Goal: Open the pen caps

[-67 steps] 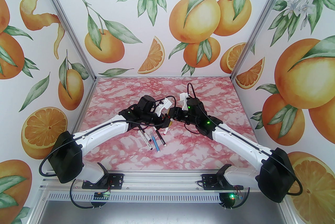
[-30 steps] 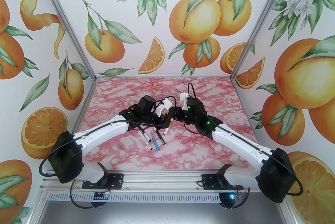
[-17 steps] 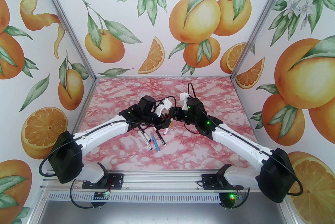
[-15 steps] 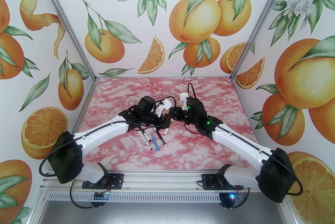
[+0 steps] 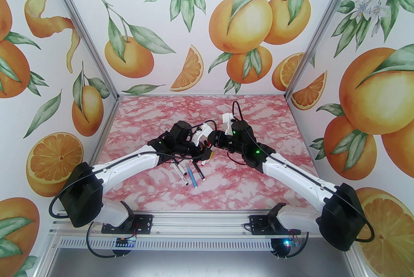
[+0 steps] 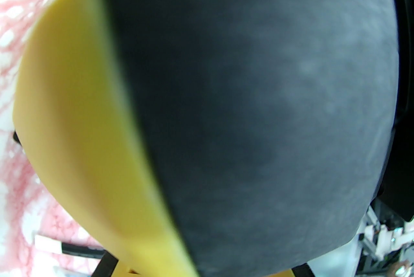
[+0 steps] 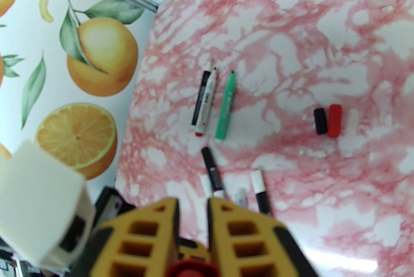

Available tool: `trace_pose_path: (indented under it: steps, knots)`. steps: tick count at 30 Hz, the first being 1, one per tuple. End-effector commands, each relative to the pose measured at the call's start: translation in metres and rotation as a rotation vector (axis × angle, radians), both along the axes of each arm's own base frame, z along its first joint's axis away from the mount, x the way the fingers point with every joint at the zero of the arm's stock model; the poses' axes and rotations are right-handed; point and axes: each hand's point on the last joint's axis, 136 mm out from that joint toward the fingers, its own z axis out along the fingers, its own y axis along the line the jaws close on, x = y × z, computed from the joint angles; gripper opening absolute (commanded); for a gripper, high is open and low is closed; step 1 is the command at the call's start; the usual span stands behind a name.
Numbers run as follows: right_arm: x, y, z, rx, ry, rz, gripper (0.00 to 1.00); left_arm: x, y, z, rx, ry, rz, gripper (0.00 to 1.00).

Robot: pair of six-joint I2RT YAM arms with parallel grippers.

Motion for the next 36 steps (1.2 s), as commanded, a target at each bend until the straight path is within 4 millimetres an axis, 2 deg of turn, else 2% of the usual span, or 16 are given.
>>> trace_pose_path:
  steps: [1,5,10,13,16,20,25,32,36]
  knots:
    - [0.001,0.003,0.013,0.042,-0.018,-0.009,0.13,0.003,0.001,0.01,-0.013,-0.046,0.027,0.05]
    - [0.01,-0.013,0.01,-0.023,-0.017,-0.101,0.13,0.004,0.009,0.001,0.073,-0.084,0.058,0.03]
    - [0.022,-0.025,0.017,-0.041,-0.041,-0.169,0.12,-0.007,0.007,0.001,0.057,-0.065,0.011,0.01]
    - [0.029,-0.025,0.03,-0.02,-0.084,-0.163,0.12,-0.02,0.002,0.005,0.021,-0.031,-0.053,0.01]
    - [0.034,-0.019,0.051,0.076,-0.152,-0.082,0.12,-0.031,0.0,0.014,-0.042,0.003,-0.113,0.0]
    - [0.033,-0.014,0.066,0.147,-0.208,0.016,0.12,-0.031,0.005,0.02,-0.073,0.014,-0.122,0.0]
    - [0.037,-0.021,0.063,0.082,-0.215,-0.006,0.12,-0.023,0.011,0.017,-0.034,-0.005,-0.089,0.0]
    - [0.065,-0.061,0.048,-0.055,-0.133,-0.279,0.11,-0.009,0.022,0.011,0.132,-0.136,0.034,0.0]
    - [0.076,-0.069,0.045,-0.081,-0.113,-0.351,0.1,-0.006,0.022,0.007,0.172,-0.155,0.053,0.0]
